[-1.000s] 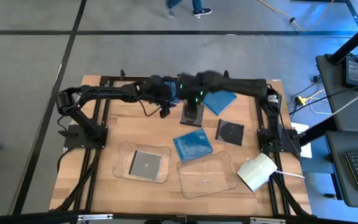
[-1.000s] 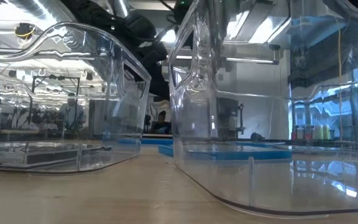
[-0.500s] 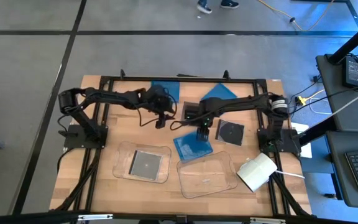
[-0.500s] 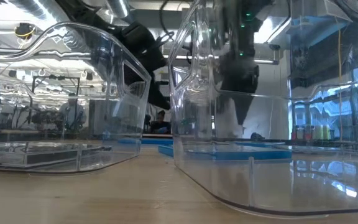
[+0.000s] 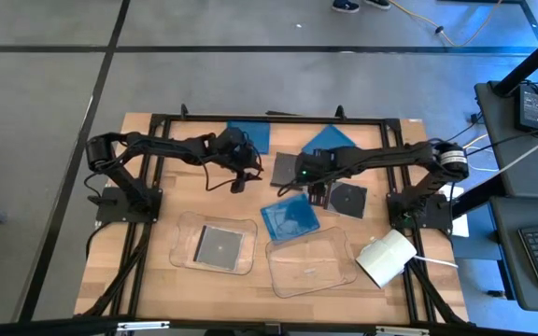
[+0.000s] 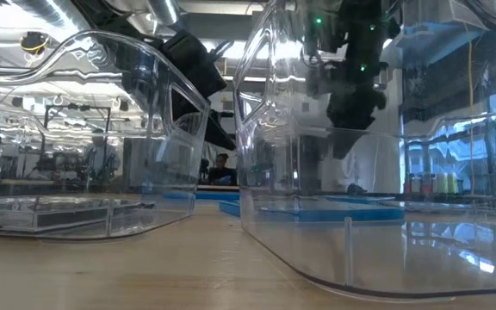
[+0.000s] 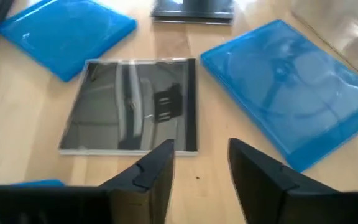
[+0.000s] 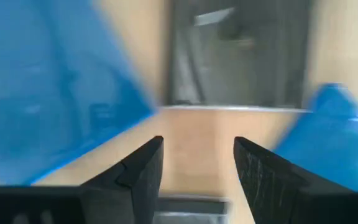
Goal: Pick & place jewel cases by type
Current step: Put the bottom blue CD case into the right transparent bin
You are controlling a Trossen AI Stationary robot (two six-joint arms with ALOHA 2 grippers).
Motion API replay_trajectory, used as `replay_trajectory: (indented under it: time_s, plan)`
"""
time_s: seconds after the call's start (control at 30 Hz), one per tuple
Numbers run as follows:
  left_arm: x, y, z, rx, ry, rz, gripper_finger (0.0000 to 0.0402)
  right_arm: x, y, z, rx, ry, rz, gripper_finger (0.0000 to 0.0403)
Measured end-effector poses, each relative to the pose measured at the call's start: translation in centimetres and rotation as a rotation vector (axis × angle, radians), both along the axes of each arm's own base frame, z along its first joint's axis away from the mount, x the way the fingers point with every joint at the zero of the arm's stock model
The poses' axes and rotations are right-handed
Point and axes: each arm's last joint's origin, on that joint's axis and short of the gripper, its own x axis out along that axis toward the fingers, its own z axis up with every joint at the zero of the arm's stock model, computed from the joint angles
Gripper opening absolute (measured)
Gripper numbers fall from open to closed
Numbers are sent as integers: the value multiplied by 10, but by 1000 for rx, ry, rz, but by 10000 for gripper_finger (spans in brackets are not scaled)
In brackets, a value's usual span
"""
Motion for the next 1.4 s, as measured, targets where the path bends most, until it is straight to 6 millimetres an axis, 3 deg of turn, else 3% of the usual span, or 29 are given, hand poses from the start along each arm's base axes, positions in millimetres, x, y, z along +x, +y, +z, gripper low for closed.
replay_trajectory:
  time_s: [0.2, 0.5, 0.63, 0.93, 1.1, 1.4]
  plan:
    - [-1, 1, 0, -127, 15, 98, 146, 4, 12, -1, 254, -46, 15, 199]
    - [-1, 0, -1, -108, 23, 78, 146, 2, 46, -19, 58, -33, 205, 199]
    - [-1, -1, -1, -117, 23, 77, 145, 1, 55, -25, 41, -59, 164, 199]
    - [1, -10, -2, -143, 44, 66, 146, -8, 55, -51, 103, -110, 134, 199]
    - [-5, -17, -11, -102, 156, -13, 144, -10, 54, -59, 88, -132, 157, 199]
    - [-8, -21, -14, -65, 203, -66, 143, -13, 32, -66, 68, -147, 122, 199]
